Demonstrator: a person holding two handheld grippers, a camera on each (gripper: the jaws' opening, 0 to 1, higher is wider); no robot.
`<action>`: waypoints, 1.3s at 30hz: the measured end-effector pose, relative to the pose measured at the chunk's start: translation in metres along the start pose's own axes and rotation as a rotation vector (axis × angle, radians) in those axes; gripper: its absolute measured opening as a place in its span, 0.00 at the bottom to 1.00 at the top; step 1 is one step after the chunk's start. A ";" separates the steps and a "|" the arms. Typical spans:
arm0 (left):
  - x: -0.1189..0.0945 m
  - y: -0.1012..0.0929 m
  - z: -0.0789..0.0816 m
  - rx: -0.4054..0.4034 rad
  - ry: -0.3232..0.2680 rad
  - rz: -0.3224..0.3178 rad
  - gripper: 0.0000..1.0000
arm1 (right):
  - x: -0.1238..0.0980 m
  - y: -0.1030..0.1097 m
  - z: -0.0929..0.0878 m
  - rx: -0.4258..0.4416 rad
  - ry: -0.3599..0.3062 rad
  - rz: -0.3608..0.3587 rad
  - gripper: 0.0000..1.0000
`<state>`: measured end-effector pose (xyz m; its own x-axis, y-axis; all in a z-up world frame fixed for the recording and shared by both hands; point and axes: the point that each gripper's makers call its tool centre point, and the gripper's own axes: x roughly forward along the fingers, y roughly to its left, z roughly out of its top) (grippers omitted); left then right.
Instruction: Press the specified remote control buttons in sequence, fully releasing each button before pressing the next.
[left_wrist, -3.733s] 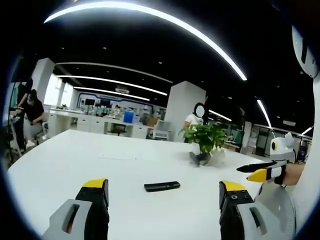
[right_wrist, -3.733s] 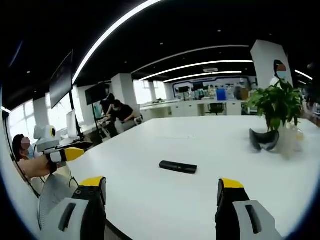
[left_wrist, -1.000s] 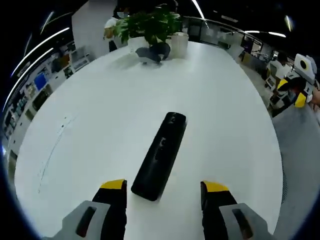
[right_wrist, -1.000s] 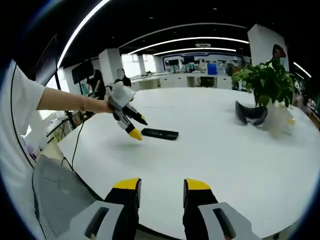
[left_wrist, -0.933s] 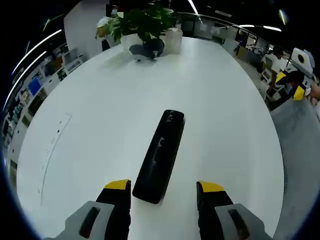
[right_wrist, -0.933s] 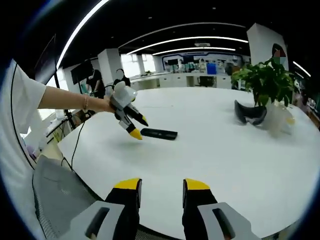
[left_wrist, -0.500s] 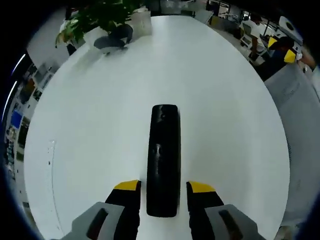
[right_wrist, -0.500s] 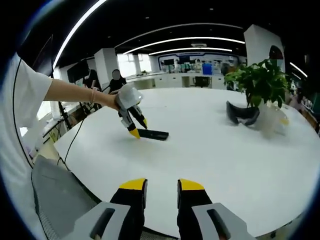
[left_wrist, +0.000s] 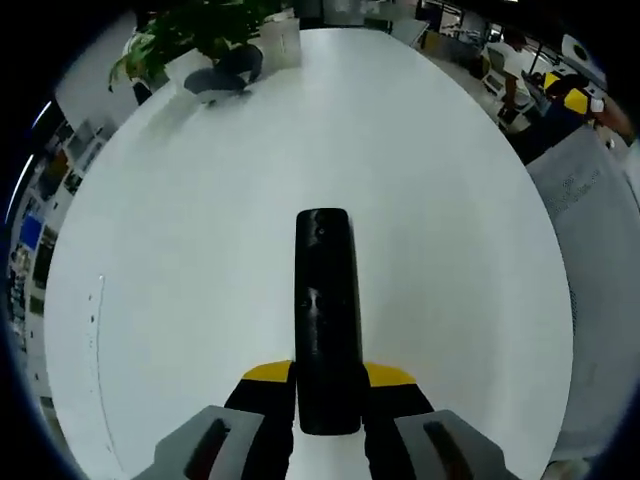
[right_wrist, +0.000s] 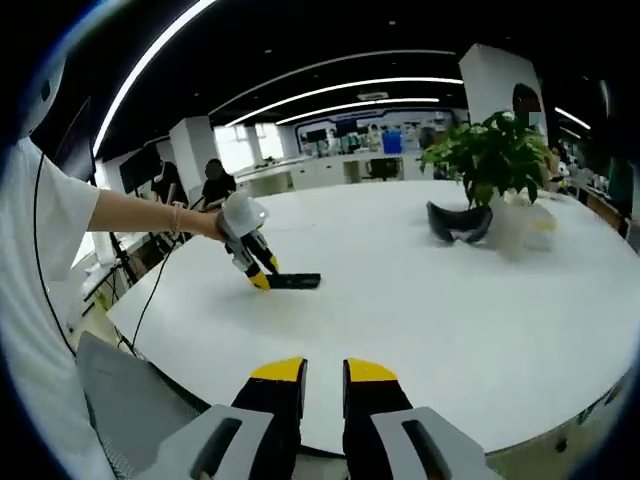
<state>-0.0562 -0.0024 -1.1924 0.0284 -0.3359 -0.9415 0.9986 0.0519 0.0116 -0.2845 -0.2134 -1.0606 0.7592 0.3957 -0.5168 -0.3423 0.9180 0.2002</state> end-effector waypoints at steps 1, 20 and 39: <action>0.000 -0.002 0.000 -0.001 -0.001 0.000 0.24 | 0.000 0.000 -0.001 -0.002 0.004 0.000 0.11; -0.001 -0.057 -0.006 0.002 -0.032 -0.020 0.24 | 0.016 0.020 0.004 -0.045 0.002 0.071 0.09; -0.003 -0.119 -0.010 0.006 -0.041 -0.060 0.24 | 0.036 0.037 -0.017 -0.150 0.137 0.156 0.04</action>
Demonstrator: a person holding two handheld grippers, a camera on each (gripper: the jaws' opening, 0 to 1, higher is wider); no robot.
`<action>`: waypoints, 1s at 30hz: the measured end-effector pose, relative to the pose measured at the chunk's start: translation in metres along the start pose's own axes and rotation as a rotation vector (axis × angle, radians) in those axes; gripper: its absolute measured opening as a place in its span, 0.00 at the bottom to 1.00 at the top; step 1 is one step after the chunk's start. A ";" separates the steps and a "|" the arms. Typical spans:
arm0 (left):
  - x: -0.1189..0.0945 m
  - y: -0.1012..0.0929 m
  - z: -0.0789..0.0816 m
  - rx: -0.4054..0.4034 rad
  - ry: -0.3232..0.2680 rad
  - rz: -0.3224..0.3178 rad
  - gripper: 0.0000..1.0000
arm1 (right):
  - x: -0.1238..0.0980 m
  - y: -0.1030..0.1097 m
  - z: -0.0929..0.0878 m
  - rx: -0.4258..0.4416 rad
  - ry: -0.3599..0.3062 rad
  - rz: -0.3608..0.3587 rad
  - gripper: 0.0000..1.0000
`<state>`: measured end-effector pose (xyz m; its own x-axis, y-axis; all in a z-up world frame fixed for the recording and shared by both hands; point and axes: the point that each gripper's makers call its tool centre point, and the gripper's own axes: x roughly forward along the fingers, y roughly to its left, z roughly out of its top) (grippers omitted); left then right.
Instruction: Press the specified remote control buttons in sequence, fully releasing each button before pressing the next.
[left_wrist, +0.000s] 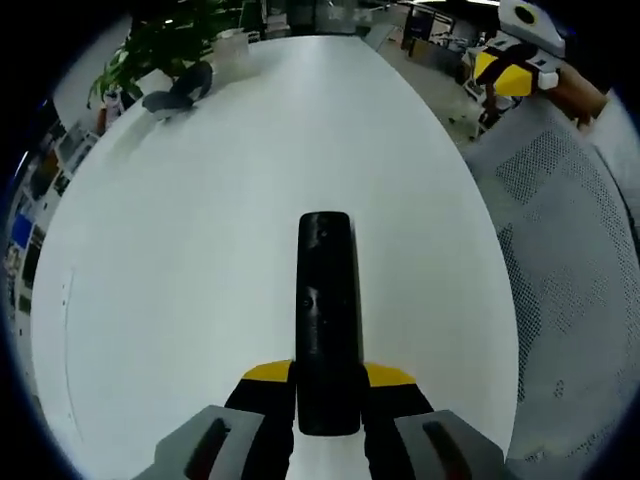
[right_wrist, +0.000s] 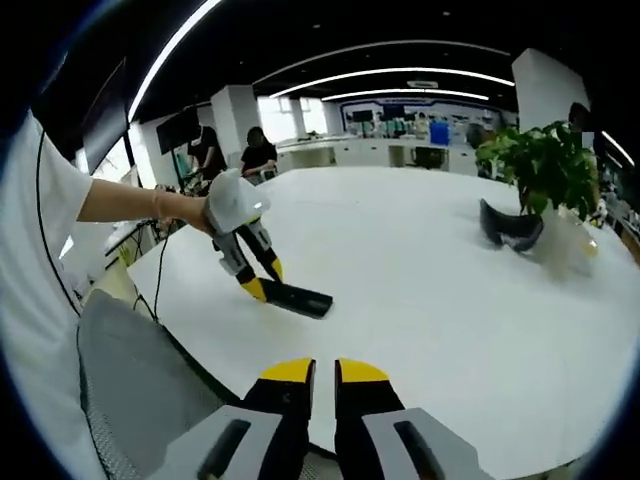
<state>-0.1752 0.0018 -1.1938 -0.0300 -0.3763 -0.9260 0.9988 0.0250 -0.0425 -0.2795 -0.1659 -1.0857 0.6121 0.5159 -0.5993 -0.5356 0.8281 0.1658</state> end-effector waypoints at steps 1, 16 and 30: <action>0.000 -0.003 0.000 -0.001 -0.003 0.000 0.24 | 0.003 0.001 -0.004 0.008 0.033 0.010 0.03; 0.002 -0.054 0.001 -0.010 -0.052 -0.025 0.24 | 0.046 0.026 -0.030 -0.128 0.259 0.200 0.00; 0.002 -0.086 0.000 0.018 -0.053 -0.039 0.24 | 0.072 0.044 -0.027 -0.274 0.315 0.315 0.00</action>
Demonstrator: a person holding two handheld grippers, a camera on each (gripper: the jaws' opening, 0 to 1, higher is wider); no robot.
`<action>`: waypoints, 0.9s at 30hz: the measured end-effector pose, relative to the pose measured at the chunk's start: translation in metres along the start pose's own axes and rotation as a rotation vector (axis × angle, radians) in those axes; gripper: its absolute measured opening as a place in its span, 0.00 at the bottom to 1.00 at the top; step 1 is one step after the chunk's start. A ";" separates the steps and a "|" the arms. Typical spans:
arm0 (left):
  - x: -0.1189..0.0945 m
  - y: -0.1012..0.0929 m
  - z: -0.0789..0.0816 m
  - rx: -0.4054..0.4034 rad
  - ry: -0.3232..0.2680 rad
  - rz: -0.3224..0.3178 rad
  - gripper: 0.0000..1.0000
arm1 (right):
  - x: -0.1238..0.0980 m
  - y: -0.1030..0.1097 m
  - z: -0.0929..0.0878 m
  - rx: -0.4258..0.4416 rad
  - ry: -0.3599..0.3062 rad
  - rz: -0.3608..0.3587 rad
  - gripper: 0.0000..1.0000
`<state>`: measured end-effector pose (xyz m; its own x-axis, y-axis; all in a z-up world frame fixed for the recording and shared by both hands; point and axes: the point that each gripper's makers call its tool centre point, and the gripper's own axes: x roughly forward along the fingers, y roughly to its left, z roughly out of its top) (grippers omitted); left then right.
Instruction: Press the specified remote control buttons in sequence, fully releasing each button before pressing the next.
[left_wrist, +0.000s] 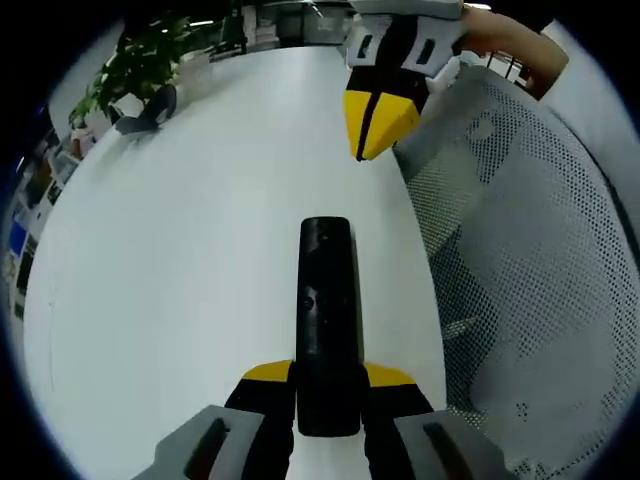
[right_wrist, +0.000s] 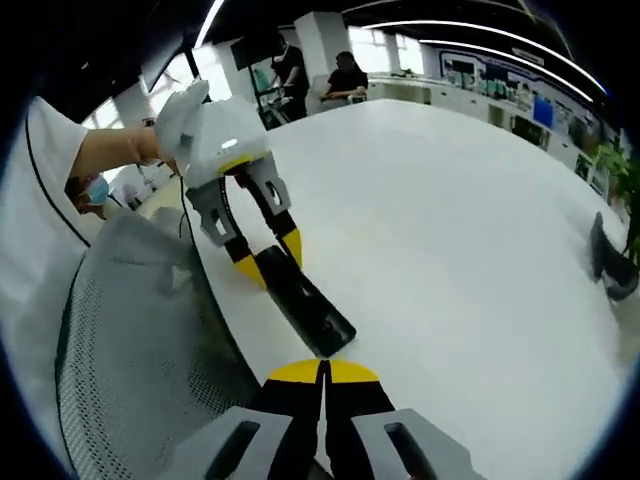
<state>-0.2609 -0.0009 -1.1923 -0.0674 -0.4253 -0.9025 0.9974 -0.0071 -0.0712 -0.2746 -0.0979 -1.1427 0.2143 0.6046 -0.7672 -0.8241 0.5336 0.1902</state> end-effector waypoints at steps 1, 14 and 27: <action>0.000 -0.002 0.000 -0.002 -0.002 -0.002 0.24 | 0.002 0.001 0.000 -0.018 0.009 0.007 0.00; 0.002 -0.010 -0.001 0.075 0.032 0.028 0.24 | 0.028 0.004 -0.009 -0.190 0.107 0.041 0.00; 0.001 -0.010 -0.002 0.052 -0.020 0.054 0.24 | 0.041 0.007 -0.014 -0.327 0.202 0.035 0.00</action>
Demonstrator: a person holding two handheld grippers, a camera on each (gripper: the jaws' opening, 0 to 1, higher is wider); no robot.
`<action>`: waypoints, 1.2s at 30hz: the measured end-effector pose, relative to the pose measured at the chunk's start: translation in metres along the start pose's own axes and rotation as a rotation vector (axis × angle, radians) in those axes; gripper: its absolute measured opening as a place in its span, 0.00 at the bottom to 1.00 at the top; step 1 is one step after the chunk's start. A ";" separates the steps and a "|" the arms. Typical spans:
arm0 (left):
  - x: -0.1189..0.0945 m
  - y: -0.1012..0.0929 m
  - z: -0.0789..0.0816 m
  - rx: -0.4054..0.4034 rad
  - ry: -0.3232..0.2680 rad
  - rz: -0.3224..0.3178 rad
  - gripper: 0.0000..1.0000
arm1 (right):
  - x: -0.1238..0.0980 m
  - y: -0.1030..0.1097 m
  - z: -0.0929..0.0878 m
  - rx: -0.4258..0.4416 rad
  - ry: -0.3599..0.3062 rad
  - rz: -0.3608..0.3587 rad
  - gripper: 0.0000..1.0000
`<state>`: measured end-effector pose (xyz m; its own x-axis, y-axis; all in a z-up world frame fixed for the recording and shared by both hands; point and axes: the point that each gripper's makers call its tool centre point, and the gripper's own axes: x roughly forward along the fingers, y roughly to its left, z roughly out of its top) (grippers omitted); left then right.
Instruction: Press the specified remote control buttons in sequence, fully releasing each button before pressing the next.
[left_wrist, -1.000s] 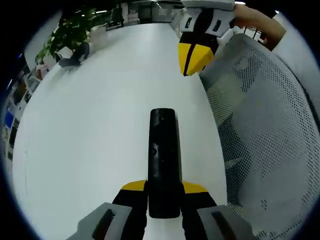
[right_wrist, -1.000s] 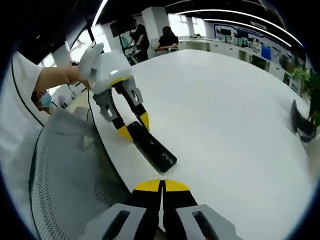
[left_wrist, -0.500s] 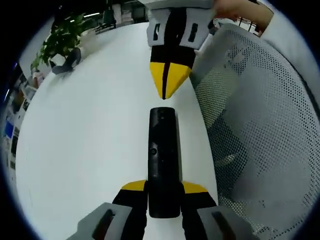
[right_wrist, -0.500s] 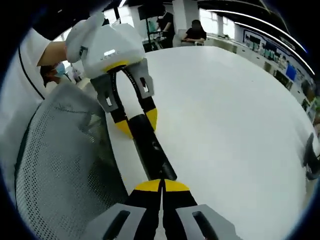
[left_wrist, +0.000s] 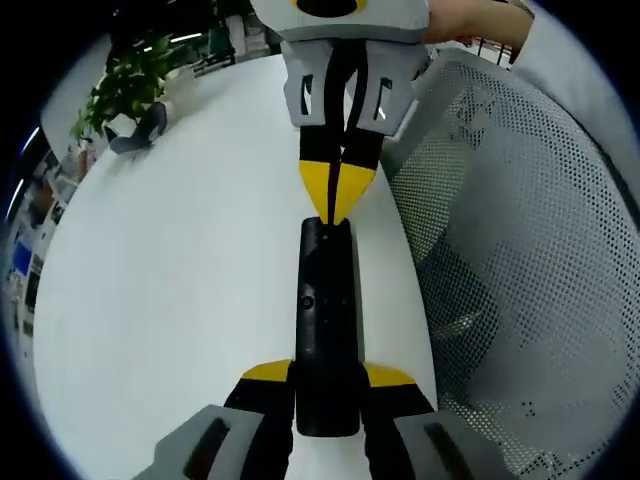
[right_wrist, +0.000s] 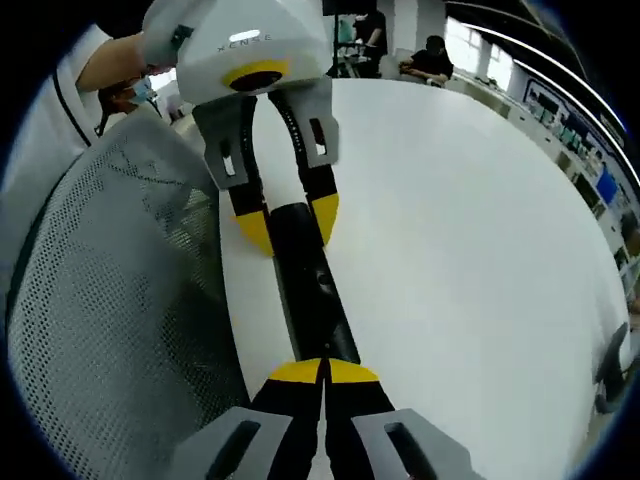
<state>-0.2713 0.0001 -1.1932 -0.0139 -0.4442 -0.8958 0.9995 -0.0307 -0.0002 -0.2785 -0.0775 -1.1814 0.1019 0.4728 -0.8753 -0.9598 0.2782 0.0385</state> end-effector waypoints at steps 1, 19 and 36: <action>0.000 -0.001 0.000 0.002 0.004 0.004 0.24 | 0.000 -0.001 0.000 -0.006 0.005 -0.004 0.00; 0.001 0.000 0.000 -0.027 0.033 0.011 0.24 | 0.001 -0.007 0.001 0.069 0.061 -0.022 0.00; -0.001 0.001 0.000 -0.051 0.051 0.022 0.24 | 0.002 -0.011 0.004 0.159 -0.008 -0.144 0.00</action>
<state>-0.2705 0.0004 -1.1927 0.0083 -0.3977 -0.9175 0.9997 0.0252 -0.0019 -0.2663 -0.0766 -1.1814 0.2376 0.4249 -0.8735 -0.8820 0.4712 -0.0107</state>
